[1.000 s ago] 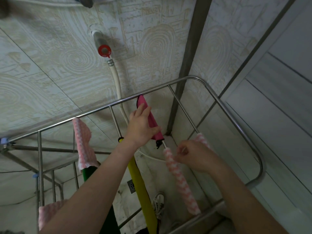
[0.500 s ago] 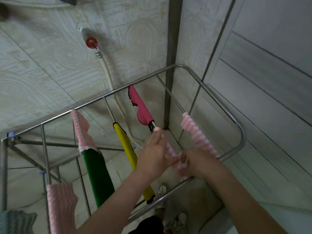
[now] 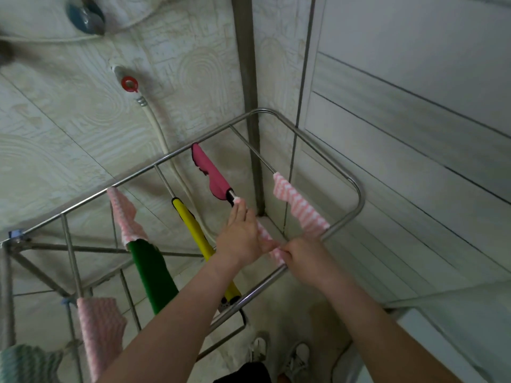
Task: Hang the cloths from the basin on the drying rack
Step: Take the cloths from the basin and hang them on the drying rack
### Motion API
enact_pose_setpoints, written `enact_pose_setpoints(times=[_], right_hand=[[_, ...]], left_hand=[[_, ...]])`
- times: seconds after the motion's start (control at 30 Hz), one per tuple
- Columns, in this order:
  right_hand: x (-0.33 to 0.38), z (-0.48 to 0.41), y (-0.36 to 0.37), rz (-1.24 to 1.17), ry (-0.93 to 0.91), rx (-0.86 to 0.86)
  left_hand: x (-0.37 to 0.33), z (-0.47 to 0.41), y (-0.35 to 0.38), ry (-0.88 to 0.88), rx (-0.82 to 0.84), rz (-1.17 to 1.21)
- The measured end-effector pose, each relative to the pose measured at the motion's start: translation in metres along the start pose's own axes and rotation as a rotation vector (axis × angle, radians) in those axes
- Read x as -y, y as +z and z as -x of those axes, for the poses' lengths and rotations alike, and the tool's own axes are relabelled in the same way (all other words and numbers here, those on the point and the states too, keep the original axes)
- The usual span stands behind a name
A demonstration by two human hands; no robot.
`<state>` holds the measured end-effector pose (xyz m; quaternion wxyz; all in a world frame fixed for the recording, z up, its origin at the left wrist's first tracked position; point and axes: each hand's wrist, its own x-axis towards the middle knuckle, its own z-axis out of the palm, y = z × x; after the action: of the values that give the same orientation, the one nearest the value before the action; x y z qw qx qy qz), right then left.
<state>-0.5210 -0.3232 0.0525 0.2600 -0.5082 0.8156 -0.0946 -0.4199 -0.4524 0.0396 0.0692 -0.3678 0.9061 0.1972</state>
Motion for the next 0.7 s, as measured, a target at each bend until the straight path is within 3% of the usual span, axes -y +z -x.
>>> enact_pose_setpoints(times=[0.23,0.4,0.5,0.7], right_hand=[[0.01,0.026,-0.001,-0.145,0.044,-0.258],[0.029,0.066,0.005,-0.366,0.205,-0.459],[0.042,0.094,0.015,-0.493,0.28,-0.59],[0.054,0.171,0.032,-0.681,0.505,-0.783]], left_hand=[[0.008,0.007,-0.002,0.131,-0.143,0.088],[0.002,0.038,-0.015,0.361,-0.287,0.286],[-0.01,0.067,-0.021,0.374,-0.224,0.415],[-0.043,0.111,-0.02,0.566,0.006,0.56]])
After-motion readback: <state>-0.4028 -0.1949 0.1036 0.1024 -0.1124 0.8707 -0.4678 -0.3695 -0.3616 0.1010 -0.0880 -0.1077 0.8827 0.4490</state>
